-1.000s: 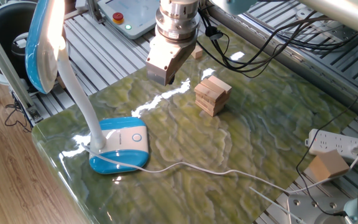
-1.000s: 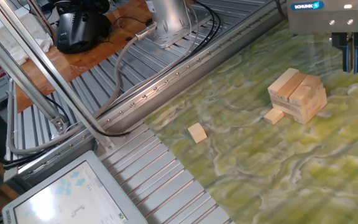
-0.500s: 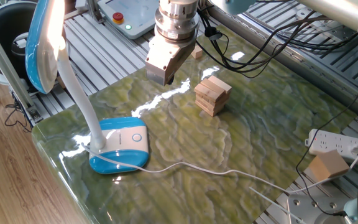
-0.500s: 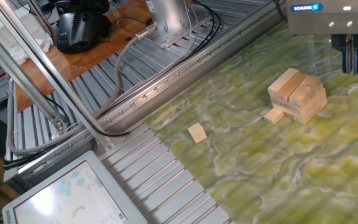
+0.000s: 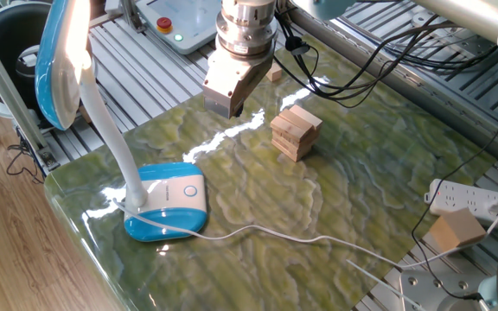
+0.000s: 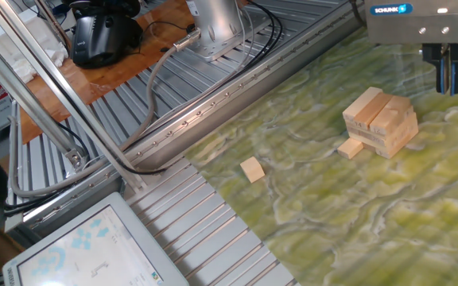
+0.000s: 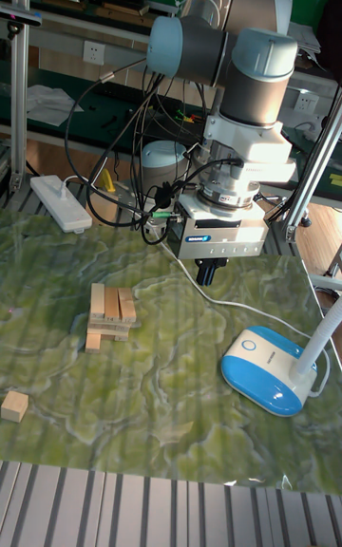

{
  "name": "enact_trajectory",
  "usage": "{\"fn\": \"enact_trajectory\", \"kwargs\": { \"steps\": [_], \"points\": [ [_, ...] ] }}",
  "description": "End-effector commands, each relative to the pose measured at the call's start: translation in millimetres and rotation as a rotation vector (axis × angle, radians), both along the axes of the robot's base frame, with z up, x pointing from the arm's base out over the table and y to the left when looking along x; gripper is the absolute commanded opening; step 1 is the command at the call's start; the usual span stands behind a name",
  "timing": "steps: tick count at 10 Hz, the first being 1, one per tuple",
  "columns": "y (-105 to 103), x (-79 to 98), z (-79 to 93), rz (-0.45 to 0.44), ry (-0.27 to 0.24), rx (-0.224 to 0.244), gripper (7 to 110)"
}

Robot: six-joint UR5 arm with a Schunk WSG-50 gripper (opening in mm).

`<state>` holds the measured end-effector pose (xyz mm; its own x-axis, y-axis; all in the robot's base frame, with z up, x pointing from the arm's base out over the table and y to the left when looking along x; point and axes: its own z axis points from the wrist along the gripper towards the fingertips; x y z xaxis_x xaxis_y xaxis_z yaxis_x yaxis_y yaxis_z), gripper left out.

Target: Turn on the desk lamp by pressing the button

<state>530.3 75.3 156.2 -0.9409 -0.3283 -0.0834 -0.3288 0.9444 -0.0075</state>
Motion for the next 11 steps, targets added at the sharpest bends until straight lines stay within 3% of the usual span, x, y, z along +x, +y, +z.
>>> {"fn": "enact_trajectory", "kwargs": {
  "steps": [1,11],
  "points": [
    [0.7,1.3,0.6,-0.005,-0.001,0.006,7],
    [0.2,-1.0,-1.5,-0.015,0.013,0.007,7]
  ]
}}
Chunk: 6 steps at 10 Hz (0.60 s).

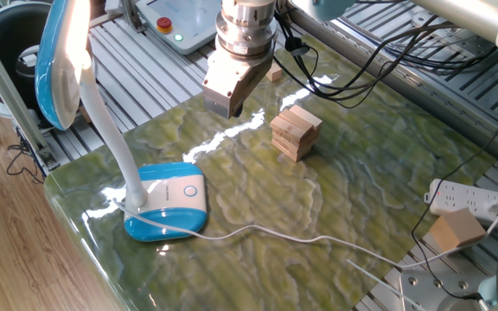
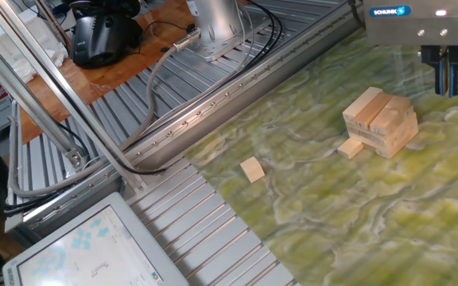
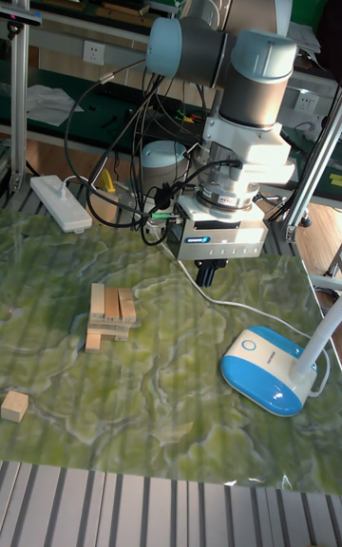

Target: Turn on the desk lamp by pressing the button

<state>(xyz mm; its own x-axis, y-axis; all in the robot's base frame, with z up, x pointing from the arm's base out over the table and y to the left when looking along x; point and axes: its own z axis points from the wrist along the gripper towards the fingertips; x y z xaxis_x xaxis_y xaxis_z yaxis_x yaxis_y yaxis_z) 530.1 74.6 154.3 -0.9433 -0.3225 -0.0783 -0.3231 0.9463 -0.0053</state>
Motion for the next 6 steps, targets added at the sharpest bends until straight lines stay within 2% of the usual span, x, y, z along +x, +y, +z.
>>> {"fn": "enact_trajectory", "kwargs": {
  "steps": [1,6],
  "points": [
    [3.9,0.6,0.3,-0.025,0.003,0.020,7],
    [-1.0,1.0,1.1,-0.055,-0.001,0.014,7]
  ]
}}
